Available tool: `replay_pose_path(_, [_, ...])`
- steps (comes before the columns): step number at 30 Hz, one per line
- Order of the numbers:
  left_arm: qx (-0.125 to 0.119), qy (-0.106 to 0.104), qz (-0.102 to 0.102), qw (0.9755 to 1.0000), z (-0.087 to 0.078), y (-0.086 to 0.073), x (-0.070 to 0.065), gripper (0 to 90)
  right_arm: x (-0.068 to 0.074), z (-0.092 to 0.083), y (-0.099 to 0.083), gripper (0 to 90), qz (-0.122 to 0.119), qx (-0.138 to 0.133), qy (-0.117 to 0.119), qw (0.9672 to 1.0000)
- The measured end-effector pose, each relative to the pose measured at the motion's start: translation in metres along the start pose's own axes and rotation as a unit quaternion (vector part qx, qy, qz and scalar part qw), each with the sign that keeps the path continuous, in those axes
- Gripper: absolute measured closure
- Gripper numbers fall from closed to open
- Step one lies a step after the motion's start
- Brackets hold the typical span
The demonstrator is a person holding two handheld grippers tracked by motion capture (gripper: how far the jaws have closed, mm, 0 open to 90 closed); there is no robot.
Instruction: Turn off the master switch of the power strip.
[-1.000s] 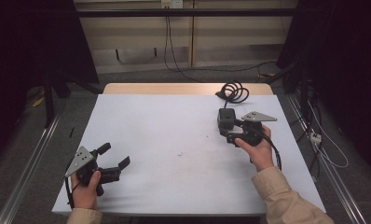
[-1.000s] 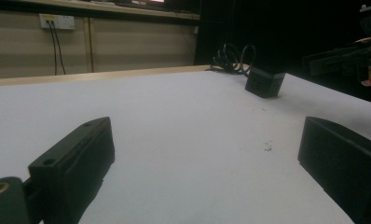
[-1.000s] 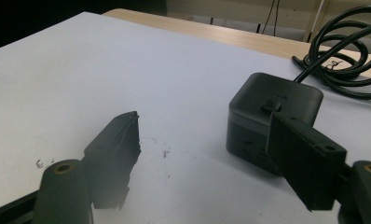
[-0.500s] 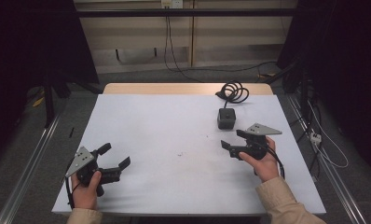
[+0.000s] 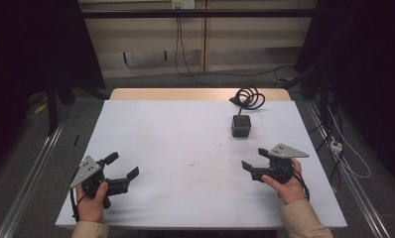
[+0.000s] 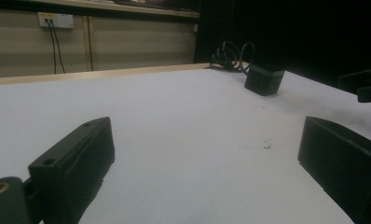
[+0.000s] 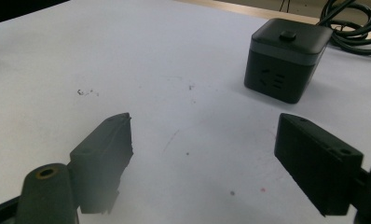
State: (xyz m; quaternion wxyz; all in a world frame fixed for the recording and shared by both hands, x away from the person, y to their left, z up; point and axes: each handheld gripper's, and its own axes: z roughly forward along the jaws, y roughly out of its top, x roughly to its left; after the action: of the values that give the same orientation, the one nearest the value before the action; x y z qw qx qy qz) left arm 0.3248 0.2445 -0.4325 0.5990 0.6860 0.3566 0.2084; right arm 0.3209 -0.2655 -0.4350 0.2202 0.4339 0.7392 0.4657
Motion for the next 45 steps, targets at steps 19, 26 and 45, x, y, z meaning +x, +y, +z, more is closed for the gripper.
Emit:
replay_pose_path(19, [0.002, 0.0, -0.001, 1.0, 0.001, 0.0, 0.0, 3.3, 0.0, -0.017, -0.021, 17.5, 0.007, -0.005, 0.001, 1.0])
replay_pose_path(26, [0.003, 0.0, 0.001, 1.0, 0.001, 0.0, 0.0, 3.3, -0.001, -0.021, -0.028, 17.5, 0.007, -0.001, -0.001, 1.0])
replay_pose_path(45, [0.007, -0.002, 0.003, 1.0, 0.003, -0.001, 0.0, 3.3, -0.002, -0.024, -0.036, 16.8, 0.006, 0.006, -0.006, 0.9999])
